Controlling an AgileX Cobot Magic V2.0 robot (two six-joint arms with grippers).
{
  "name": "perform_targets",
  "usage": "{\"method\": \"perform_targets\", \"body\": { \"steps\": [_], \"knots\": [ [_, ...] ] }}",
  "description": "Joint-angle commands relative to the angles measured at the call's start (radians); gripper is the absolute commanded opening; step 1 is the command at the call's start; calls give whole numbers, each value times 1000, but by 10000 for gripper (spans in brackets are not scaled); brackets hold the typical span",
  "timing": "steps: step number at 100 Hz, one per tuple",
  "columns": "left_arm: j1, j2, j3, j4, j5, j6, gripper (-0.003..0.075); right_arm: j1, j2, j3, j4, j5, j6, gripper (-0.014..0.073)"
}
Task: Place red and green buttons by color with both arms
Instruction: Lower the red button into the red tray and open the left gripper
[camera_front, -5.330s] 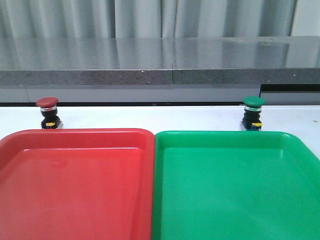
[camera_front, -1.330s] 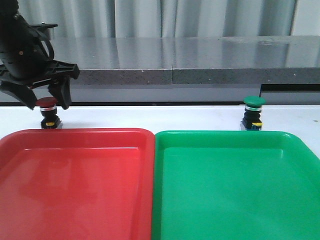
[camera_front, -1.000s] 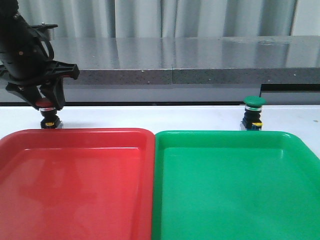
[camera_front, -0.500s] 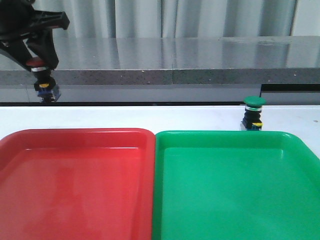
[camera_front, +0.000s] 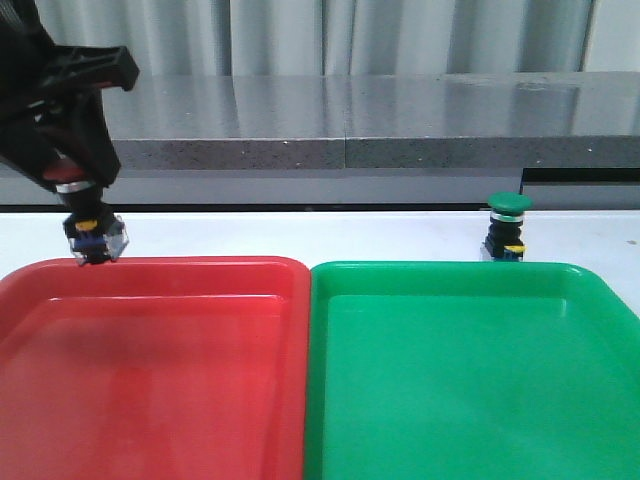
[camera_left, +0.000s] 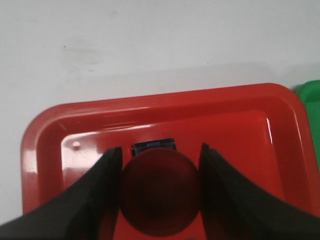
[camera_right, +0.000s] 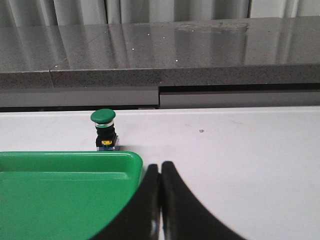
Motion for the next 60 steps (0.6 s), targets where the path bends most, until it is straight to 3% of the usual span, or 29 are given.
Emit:
{"method": "perform_targets", "body": {
  "steps": [1,16,60],
  "knots": [
    [-28,-46,12,-12,-93,-44,102,-1,-18,-13,0,-87,-2,-67],
    [-56,-43,69,-12,-163,-58,102,-1,-18,-13,0,-87,-2,-67],
    [-58,59,89,-21,-182,-58,102,-1,-18,-13,0,-87,-2,-67]
  ]
}}
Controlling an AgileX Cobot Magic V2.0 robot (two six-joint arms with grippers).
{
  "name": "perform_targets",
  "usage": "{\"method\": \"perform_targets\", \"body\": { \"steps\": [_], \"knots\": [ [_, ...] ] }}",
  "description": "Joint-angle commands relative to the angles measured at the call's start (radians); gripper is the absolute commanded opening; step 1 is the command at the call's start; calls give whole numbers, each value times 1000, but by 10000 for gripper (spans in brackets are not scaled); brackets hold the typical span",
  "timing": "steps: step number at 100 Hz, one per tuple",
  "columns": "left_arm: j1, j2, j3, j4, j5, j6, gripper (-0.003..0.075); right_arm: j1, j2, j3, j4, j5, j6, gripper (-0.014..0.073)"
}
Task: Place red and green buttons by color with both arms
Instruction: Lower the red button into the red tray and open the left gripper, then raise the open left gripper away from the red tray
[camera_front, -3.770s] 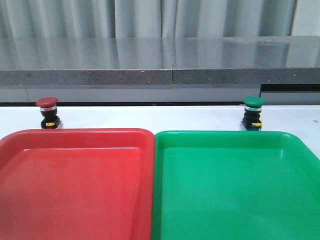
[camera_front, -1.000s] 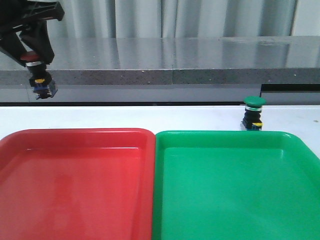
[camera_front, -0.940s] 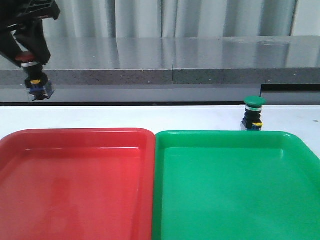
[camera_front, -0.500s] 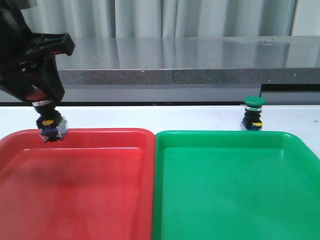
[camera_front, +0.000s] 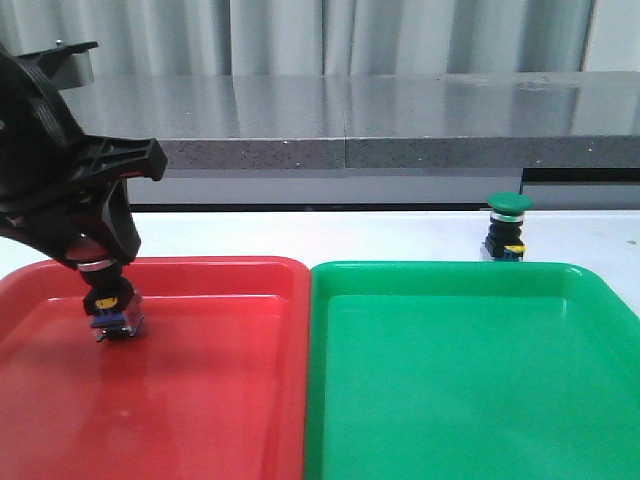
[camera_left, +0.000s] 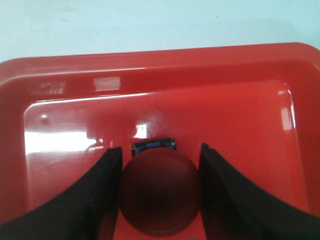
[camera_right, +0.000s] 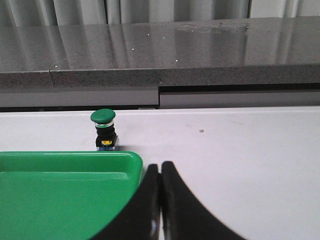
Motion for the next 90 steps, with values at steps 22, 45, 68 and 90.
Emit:
{"method": "perform_targets", "body": {
  "steps": [22,45,68,90],
  "knots": [
    [-10,1,-22,-15,-48,-11,120,-1,-18,-13,0,-87,-2,-67],
    [-51,1,-22,-17,-48,-11,473,-1,-18,-13,0,-87,-2,-67],
    [-85,-1,-24,-19,-50,-11,652,-1,-18,-13,0,-87,-2,-67],
    [-81,-46,-24,8,-54,-13,652,-1,-18,-13,0,-87,-2,-67]
  ]
}}
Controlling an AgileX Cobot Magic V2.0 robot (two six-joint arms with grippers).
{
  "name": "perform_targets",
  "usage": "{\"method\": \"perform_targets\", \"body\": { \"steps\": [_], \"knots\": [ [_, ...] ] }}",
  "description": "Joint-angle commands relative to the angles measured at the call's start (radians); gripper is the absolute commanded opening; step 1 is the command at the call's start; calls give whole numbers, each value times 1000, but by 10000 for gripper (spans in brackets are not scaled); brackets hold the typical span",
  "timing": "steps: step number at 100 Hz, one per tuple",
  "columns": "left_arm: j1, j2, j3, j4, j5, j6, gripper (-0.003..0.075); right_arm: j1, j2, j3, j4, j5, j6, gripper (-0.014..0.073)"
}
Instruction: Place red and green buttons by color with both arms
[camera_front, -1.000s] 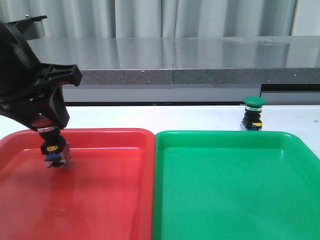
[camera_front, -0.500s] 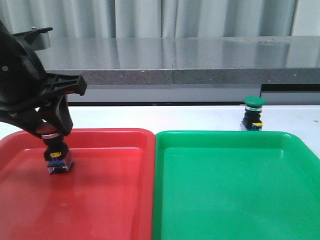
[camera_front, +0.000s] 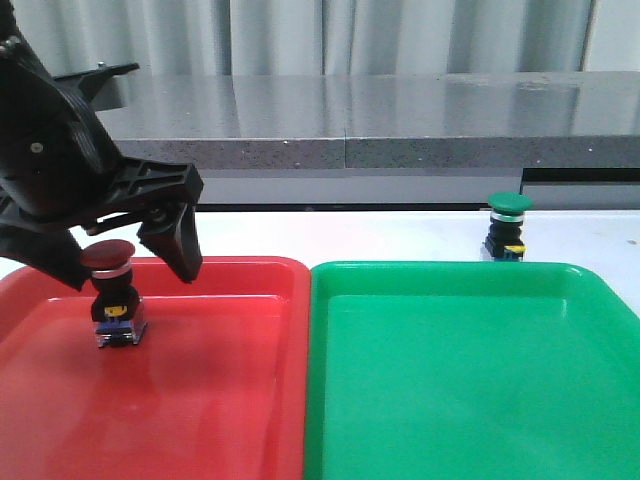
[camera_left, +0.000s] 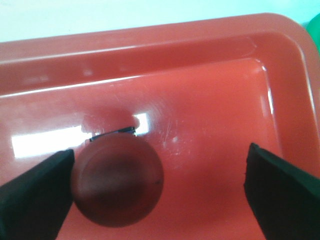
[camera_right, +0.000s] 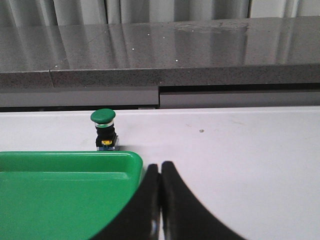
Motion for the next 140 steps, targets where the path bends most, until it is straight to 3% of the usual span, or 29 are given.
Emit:
{"method": "perform_targets", "body": {
  "steps": [1,32,63,107,124,140],
  "knots": [
    [-1,-72,-23,12,-40,-11,652,-1,-18,-13,0,-87,-2,-67],
    [108,-233,-23,94,-36,-58,652,-1,-18,-13,0,-87,-2,-67],
    [120,-520,-10,198,-48,-61,652,-1,-18,-13,0,-87,-2,-67],
    [120,-981,279,290,-214,-61,650,-1,-18,-13,0,-87,-2,-67],
    [120,-1169,388,304,-216,-61,582,-1,-18,-13,0,-87,-2,-67],
    [120,-1304,469,304,-205,-61,436,-1,-18,-13,0,-87,-2,-67]
  ]
}}
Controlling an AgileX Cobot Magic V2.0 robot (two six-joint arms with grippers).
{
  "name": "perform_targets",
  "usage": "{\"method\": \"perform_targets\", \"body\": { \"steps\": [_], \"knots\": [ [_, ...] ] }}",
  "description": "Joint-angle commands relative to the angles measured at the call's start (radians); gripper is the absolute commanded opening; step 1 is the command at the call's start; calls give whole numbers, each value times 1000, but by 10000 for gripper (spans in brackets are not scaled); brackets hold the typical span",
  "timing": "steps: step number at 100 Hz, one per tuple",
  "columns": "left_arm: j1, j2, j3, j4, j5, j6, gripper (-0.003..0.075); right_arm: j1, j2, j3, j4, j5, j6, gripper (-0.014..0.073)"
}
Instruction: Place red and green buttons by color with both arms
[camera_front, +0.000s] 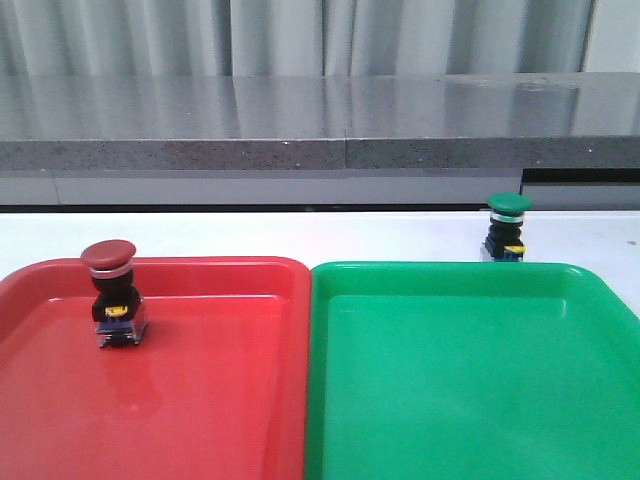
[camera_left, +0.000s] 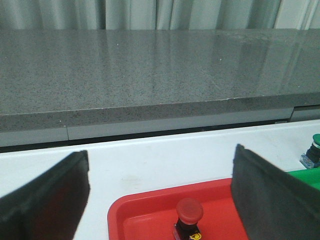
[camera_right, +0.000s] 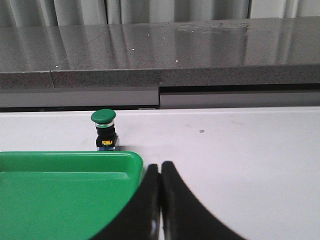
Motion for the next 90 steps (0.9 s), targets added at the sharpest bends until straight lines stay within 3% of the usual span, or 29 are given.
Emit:
{"method": "perform_targets", "body": {
  "steps": [1,35,90],
  "knots": [
    [2,-59,11,6,-73,-10,420,-1,-18,-13,0,-87,-2,-67],
    [2,-147,48,6,-25,-10,-18,-1,-18,-13,0,-87,-2,-67],
    [2,-147,48,6,-18,-10,-19,-1,-18,-13,0,-87,-2,-67]
  ]
}}
